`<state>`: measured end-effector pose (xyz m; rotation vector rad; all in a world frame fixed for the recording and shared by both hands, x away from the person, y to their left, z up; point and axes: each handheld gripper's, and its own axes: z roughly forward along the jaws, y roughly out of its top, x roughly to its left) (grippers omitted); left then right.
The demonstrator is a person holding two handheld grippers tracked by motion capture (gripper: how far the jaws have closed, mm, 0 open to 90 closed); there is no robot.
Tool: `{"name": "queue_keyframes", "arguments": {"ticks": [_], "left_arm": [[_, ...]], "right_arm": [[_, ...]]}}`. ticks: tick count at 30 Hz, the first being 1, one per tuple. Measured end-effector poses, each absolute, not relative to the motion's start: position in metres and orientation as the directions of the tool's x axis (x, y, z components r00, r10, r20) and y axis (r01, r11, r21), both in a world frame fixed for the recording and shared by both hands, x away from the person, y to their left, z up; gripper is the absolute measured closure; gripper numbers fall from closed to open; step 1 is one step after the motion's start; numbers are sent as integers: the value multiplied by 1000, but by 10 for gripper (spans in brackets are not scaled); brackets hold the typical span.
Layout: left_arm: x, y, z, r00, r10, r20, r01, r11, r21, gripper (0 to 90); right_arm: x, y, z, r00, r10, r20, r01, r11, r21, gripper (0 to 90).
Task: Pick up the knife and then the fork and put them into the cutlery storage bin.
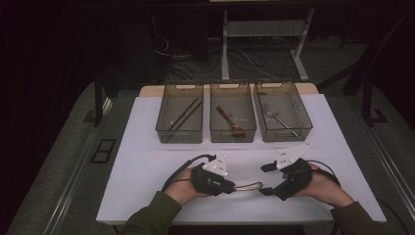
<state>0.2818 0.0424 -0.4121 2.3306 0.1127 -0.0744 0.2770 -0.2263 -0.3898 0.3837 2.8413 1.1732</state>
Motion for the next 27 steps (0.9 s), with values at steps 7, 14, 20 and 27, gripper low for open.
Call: {"name": "queue_keyframes", "arguments": {"ticks": [7, 14, 20, 27], "left_arm": [[280, 36, -409, 997, 32, -70, 72, -703, 707, 792], [278, 32, -406, 998, 20, -60, 57, -703, 709, 792], [277, 30, -404, 999, 10, -49, 42, -704, 708, 792], [276, 28, -402, 999, -6, -44, 27, -699, 715, 791]], "right_arm": [[282, -195, -395, -991, 133, 28, 119, 749, 652, 332], [281, -171, -402, -998, 61, 20, 60, 793, 606, 492], [279, -157, -409, -999, 20, 30, 34, 826, 562, 622], [276, -152, -412, -1000, -13, 8, -6, 845, 535, 728]]}}
